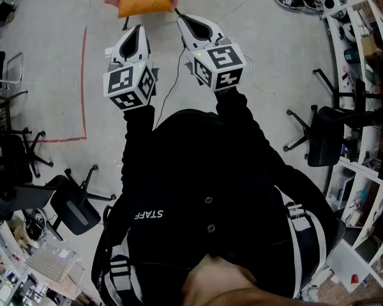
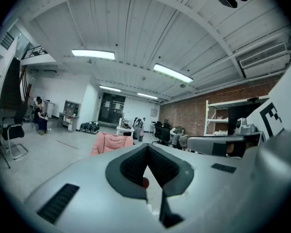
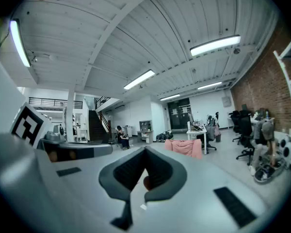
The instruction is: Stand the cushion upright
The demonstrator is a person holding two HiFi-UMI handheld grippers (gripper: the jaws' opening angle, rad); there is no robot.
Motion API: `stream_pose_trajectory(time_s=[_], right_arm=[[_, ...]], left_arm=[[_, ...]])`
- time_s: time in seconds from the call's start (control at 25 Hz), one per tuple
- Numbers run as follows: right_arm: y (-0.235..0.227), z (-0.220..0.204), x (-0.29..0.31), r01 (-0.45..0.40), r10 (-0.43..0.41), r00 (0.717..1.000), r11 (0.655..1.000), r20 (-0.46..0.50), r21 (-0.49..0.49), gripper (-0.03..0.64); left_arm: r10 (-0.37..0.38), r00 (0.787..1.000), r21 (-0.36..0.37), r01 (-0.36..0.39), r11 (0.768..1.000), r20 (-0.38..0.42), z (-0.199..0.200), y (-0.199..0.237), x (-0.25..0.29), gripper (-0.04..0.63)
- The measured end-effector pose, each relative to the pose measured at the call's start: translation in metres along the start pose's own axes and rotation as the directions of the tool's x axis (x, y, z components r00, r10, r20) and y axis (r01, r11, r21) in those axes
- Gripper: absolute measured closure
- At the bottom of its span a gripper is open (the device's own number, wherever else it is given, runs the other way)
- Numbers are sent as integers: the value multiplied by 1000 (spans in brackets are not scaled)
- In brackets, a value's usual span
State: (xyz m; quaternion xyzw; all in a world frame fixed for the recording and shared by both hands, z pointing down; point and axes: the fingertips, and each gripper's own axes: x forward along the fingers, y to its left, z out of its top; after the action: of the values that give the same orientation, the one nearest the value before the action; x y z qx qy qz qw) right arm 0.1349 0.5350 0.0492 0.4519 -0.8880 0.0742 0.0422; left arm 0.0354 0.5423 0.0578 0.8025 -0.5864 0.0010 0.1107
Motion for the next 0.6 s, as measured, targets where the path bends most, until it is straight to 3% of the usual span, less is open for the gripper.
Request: stream_pose_trajectory(time_s=[0.6], right_arm=[[25, -15, 12, -25, 24, 999, 999, -24, -35, 603]], left_arm=[[1, 1000, -23, -2, 1000, -28, -18, 21, -8, 594]])
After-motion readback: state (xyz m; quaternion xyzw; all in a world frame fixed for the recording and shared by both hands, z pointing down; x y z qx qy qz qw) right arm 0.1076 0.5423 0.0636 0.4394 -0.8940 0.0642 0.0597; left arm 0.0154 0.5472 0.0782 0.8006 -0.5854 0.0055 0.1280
